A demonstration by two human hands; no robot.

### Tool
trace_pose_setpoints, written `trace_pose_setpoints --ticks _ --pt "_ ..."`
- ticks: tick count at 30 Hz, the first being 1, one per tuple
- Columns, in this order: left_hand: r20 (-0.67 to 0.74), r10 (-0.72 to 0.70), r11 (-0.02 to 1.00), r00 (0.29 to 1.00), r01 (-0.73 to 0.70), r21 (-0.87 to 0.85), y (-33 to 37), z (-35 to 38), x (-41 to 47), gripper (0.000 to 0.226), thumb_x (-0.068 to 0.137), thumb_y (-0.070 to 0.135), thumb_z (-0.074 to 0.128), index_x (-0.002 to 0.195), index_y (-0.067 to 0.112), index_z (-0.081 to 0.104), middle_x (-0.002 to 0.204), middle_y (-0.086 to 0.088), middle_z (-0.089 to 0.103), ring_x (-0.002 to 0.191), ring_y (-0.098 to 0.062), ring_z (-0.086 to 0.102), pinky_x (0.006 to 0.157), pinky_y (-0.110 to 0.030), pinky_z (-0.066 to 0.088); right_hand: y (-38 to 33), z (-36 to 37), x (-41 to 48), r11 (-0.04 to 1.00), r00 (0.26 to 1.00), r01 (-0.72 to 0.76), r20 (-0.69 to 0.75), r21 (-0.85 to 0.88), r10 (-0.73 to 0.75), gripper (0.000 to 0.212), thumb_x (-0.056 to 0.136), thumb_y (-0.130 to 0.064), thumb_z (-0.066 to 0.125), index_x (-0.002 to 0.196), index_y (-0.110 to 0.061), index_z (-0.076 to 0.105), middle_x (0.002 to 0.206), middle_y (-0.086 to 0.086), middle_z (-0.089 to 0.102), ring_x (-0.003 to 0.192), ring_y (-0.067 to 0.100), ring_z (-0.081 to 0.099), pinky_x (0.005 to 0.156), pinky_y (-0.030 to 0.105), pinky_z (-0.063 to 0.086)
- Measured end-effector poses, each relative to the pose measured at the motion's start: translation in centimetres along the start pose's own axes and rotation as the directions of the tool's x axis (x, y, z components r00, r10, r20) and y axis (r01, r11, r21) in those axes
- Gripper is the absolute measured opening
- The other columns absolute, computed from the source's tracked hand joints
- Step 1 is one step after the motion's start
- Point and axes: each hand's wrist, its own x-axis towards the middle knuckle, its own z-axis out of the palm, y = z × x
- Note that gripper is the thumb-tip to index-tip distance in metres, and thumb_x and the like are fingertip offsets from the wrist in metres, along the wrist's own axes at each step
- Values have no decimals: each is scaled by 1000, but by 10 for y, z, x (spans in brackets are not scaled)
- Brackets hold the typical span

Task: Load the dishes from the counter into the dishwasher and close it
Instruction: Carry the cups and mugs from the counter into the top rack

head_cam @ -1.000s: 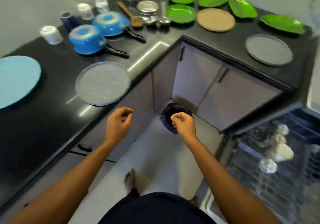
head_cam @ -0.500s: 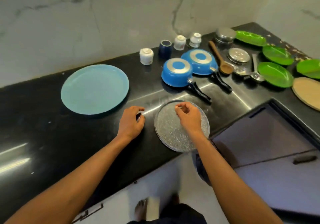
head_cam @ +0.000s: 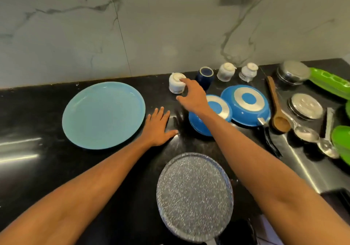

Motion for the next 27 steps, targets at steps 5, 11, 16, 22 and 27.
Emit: trace_pose_setpoints --ticks 5,11,16,22,27 --pt "65 -98 990 993 90 110 5 9 14 103 80 86 30 155 30 -11 163 -5 -21 150 -27 -18 119 -52 -8 10 6 63 996 990 -59 121 -65 66 101 66 -43 87 151 -28 33 145 11 42 129 35 49 106 42 42" --pt "131 -123 984 984 104 143 4 7 17 103 81 86 28 155 29 -16 161 -4 -27 148 -27 -24 119 -53 -10 15 24 82 982 979 -74 175 -174 104 95 68 -49 85 146 -36 31 142 7 41 124 39 52 95 50 48" --pt "163 -131 982 978 106 153 5 6 19 101 82 86 27 154 30 -19 160 -4 -30 147 -27 -26 118 -53 -12 8 18 82 988 984 -68 153 -140 90 83 69 -46 85 138 -31 41 133 6 53 120 33 55 93 46 49" --pt "177 -134 982 975 106 155 8 2 19 104 80 87 28 154 30 -19 159 -5 -30 147 -28 -26 118 -53 -12 -3 -3 54 997 994 -45 94 -62 51 81 66 -52 83 134 -32 45 130 2 58 117 27 57 93 45 51" --pt "173 -132 986 976 111 127 14 -4 15 105 80 86 32 155 30 -15 160 -6 -28 148 -29 -24 118 -54 -10 -16 -22 10 995 996 -90 1 -39 90 78 63 -55 82 131 -34 48 125 -2 60 110 25 59 89 42 52"
